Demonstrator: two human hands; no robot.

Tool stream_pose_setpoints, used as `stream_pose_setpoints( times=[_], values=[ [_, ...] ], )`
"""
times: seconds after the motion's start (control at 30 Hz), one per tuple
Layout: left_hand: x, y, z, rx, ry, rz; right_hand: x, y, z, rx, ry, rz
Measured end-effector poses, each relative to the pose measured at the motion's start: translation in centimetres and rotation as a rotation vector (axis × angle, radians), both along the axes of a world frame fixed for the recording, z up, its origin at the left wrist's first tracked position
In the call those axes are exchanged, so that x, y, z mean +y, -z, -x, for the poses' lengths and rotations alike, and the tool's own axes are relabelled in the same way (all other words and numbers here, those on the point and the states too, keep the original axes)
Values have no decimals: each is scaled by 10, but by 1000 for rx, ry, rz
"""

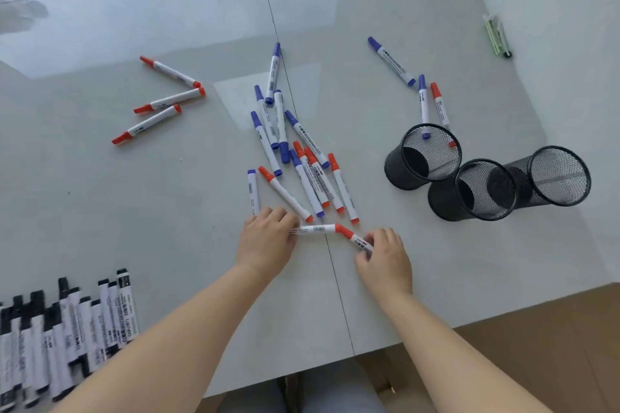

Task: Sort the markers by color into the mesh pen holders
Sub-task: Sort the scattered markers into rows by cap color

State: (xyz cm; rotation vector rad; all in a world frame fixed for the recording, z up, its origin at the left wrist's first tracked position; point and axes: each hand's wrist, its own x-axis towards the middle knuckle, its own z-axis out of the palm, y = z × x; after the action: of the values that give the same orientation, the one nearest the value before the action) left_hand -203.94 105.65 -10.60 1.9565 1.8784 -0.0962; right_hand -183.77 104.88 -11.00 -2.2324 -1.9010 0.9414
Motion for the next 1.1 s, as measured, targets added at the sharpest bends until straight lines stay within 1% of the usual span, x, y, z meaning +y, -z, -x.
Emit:
stream_pose_setpoints(
  times=[0.07,0.1,0.2,0.27,0.33,0.43,0.5,0.67,0.8,0.87,1.0,1.1],
  values=[
    [-1,-2,-1,-59,-76,30,2,-3,-9,30,57,19],
    [-2,-4,-3,-113,-148,32,5,-4,-12,45,85,20],
    [0,-10,-10,-279,-466,65,19,-9,-13,73,140,3],
    [8,-12,-16,-364,-689,104,37,-11,-6,107,125,-23],
    [19,-12,-22,-428,-866,118,57,-10,4,141,100,-34],
    [35,-10,-33,-513,-1075,121,81,-4,21,140,48,-7],
    [45,-7,-36,-509,-1184,97,92,2,33,111,16,8],
    [58,0,-32,-395,-1200,96,97,9,53,38,-15,-9],
    [57,-1,-29,-365,-1159,138,94,7,64,-2,12,-7],
    [56,-4,-29,-402,-1174,157,92,6,70,-9,30,16],
    [47,-12,-30,-580,-1277,157,86,4,71,-52,-19,43],
    [37,-20,-26,-679,-1217,126,85,-2,69,-67,3,96]
  ],
)
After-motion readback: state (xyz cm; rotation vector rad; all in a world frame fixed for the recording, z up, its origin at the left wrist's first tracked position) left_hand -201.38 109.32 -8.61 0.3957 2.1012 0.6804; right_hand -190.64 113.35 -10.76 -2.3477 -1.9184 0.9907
